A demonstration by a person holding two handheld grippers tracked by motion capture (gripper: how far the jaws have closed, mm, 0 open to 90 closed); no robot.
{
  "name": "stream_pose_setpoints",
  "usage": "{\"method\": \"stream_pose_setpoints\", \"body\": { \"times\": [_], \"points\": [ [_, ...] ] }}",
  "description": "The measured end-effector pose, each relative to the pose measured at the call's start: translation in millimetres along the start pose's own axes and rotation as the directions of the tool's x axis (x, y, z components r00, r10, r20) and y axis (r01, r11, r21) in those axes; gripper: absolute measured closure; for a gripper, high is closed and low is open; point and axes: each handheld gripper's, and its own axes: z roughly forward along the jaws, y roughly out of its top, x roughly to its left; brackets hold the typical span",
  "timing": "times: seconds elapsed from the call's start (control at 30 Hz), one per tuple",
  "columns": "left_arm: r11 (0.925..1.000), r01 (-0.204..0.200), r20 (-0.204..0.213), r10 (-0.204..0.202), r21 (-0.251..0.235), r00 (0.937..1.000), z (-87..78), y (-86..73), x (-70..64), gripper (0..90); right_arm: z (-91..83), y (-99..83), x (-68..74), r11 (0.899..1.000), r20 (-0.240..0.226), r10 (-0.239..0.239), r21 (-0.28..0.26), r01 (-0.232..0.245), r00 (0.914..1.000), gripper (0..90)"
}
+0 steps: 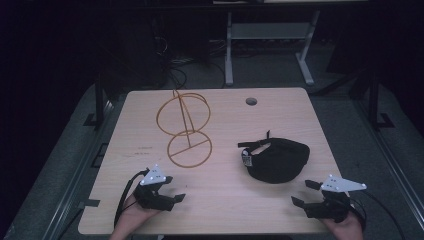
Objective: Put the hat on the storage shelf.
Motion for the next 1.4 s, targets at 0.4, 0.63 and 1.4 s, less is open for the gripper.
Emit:
{"method": "stream_pose_setpoints", "body": {
  "times": [0.4,0.63,1.4],
  "points": [
    [0.998,0.002,0.075,0.002,-0.062,0.9972,-6.7,21.4,-14.7,22.0,-2.1,0.0,1.1,1.0,-0.016,0.0,-0.016,0.0,0.9999,17.8],
    [0.997,-0.051,0.102,0.056,-0.058,0.9932,-5.5,39.3,-29.7,21.4,-4.1,0.2,2.1,1.0,-0.013,0.012,-0.029,-0.013,0.9998,17.8],
    [0.9718,-0.226,0.246,0.236,-0.067,0.94,61.6,137.7,-70.0,22.1,-9.2,0.0,1.5,0.998,-0.032,-0.001,-0.062,-0.001,0.9995,18.5]
  ]
}}
